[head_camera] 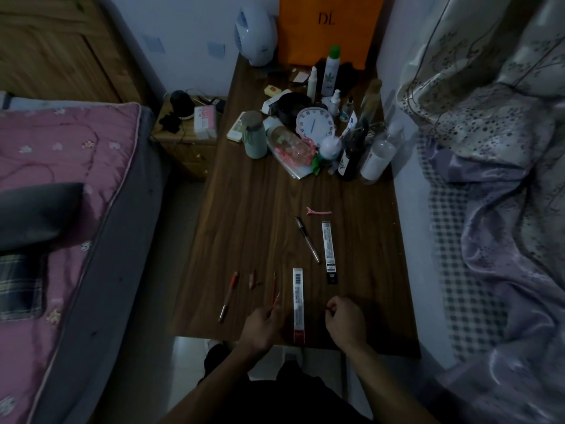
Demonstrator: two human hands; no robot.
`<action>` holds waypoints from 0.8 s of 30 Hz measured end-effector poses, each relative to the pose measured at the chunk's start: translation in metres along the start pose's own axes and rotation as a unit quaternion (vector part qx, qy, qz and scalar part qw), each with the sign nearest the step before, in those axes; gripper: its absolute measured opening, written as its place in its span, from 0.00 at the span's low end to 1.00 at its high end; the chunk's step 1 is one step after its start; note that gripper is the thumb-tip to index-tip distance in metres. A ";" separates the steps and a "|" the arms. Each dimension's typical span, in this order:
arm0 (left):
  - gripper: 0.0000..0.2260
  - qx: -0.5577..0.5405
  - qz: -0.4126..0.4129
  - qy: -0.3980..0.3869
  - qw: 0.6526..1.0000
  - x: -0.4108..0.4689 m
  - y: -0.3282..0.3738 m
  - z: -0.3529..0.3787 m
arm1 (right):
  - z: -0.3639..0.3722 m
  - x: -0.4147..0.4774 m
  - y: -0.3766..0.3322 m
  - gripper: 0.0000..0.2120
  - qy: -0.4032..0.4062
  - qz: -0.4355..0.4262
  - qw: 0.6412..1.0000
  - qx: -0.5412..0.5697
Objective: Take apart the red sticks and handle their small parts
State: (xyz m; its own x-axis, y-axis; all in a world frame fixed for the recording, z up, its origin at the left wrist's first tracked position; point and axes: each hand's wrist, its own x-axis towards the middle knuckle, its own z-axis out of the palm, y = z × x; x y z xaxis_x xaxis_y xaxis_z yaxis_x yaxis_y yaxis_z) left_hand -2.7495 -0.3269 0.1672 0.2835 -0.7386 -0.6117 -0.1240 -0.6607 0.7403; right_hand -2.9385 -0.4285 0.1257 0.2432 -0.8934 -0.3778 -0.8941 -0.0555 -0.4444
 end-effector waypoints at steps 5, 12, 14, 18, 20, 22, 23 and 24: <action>0.20 -0.024 -0.007 -0.004 1.000 -0.002 0.002 -0.002 | -0.005 0.002 0.005 0.10 -0.039 0.002 0.999 0.029; 0.18 -0.049 -0.011 -0.014 0.999 -0.005 0.004 -0.004 | -0.006 -0.004 0.013 0.10 -0.028 0.073 0.989 0.127; 0.19 -0.048 -0.008 -0.007 0.999 -0.006 0.005 -0.005 | -0.007 -0.010 0.014 0.09 0.000 0.118 0.977 0.178; 0.20 -0.053 -0.005 0.007 0.999 -0.010 0.009 -0.007 | -0.015 -0.022 0.014 0.13 0.014 0.164 0.948 0.271; 0.20 -0.043 -0.003 0.012 0.999 -0.011 0.013 -0.006 | -0.021 -0.026 0.009 0.10 0.015 0.166 0.942 0.290; 0.20 -0.028 0.002 0.008 1.000 -0.013 0.016 -0.005 | -0.026 -0.029 -0.001 0.07 0.004 0.154 0.941 0.301; 0.20 -0.016 0.006 0.003 1.000 -0.014 0.019 -0.005 | -0.029 -0.031 -0.008 0.06 -0.015 0.139 0.942 0.306; 0.20 -0.001 0.010 -0.002 1.000 -0.015 0.022 -0.005 | -0.031 -0.032 -0.017 0.05 -0.040 0.121 0.942 0.311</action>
State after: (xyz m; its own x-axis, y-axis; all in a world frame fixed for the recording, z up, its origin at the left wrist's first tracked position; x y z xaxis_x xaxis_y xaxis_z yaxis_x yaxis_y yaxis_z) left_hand -2.7514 -0.3296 0.1938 0.2764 -0.7529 -0.5973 -0.1271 -0.6447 0.7538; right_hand -2.9431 -0.4130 0.1705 0.1108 -0.8081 -0.5785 -0.5391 0.4402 -0.7180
